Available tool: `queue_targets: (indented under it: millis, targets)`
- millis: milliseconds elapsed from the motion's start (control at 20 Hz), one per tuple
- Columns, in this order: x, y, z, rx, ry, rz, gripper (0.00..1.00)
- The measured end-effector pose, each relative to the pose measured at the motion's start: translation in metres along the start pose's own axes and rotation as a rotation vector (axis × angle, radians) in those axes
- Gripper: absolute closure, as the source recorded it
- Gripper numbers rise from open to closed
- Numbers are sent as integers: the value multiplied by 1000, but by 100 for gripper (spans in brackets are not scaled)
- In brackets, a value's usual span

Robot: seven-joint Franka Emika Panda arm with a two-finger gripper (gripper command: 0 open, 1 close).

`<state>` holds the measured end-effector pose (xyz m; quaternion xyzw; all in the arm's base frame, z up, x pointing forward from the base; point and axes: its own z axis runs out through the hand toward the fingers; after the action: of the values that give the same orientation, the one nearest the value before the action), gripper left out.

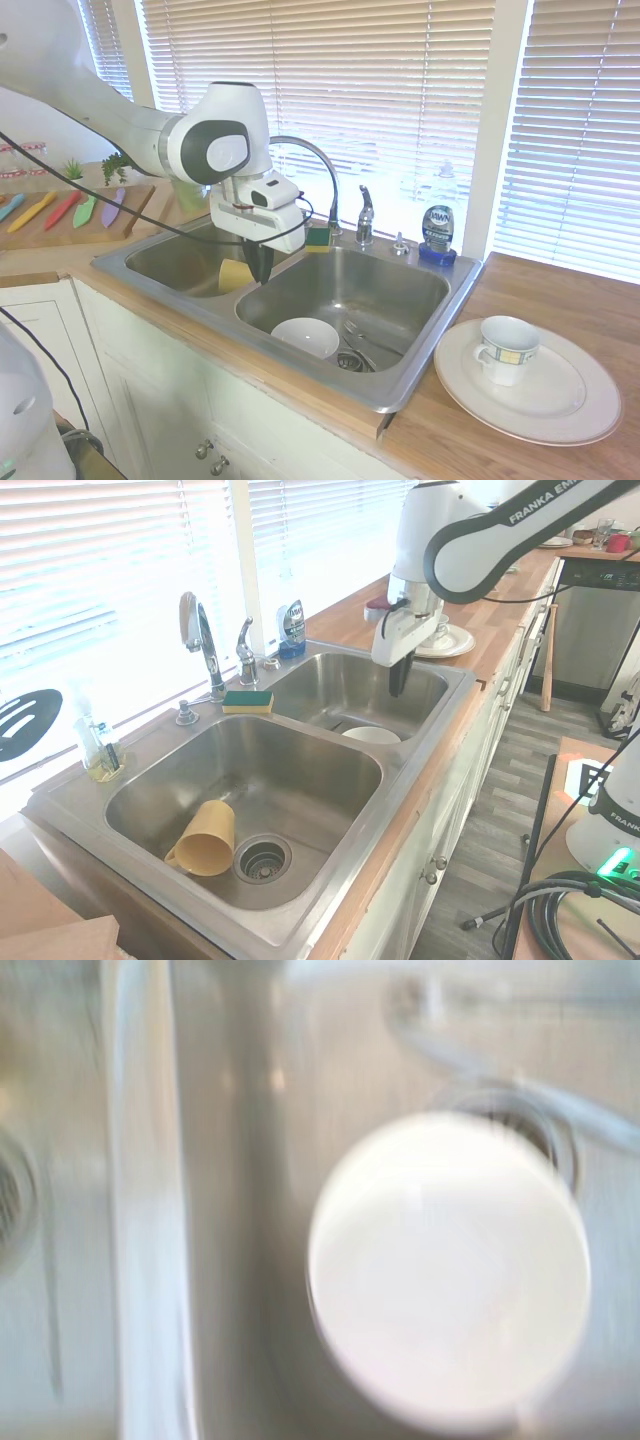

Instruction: Turn off the faucet

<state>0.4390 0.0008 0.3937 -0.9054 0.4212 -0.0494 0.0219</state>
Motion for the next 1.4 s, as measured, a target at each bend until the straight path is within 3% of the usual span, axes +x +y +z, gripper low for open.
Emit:
queue_targets:
  millis: [300,650,800,950,1400]
  targets:
    - [69,-82,-1,30,51,50,100]
    - [127,-178,-29,175,146,127,100]
    - [143,-193,-52,235,194,156,100]
    - [160,-197,-65,258,234,187,100]
    - [189,-217,-53,272,261,204,100]
